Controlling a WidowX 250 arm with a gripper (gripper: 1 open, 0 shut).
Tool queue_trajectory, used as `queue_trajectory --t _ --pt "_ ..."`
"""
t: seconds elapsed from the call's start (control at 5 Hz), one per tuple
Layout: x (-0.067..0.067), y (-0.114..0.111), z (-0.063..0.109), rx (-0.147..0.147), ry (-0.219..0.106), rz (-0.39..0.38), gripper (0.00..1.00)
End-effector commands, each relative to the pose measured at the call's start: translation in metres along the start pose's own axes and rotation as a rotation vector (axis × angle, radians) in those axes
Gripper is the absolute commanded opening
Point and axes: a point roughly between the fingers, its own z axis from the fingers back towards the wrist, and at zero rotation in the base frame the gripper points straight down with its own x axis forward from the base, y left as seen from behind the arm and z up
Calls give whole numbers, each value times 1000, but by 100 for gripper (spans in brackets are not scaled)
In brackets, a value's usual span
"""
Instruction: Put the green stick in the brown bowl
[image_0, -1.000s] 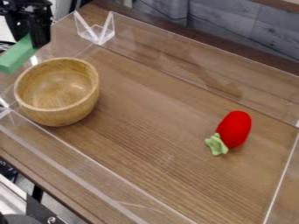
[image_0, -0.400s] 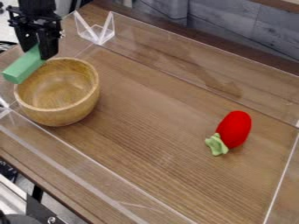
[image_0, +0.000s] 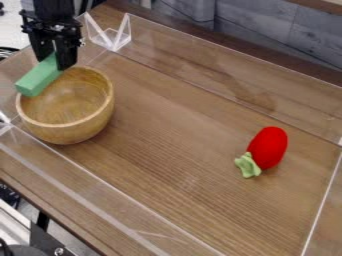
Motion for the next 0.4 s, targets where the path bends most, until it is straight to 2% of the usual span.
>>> queue_trajectory --t 0.0,0.2 --pt "5 4 10 7 -59 -21 100" --pt "0 8 9 -19 -76 -44 100"
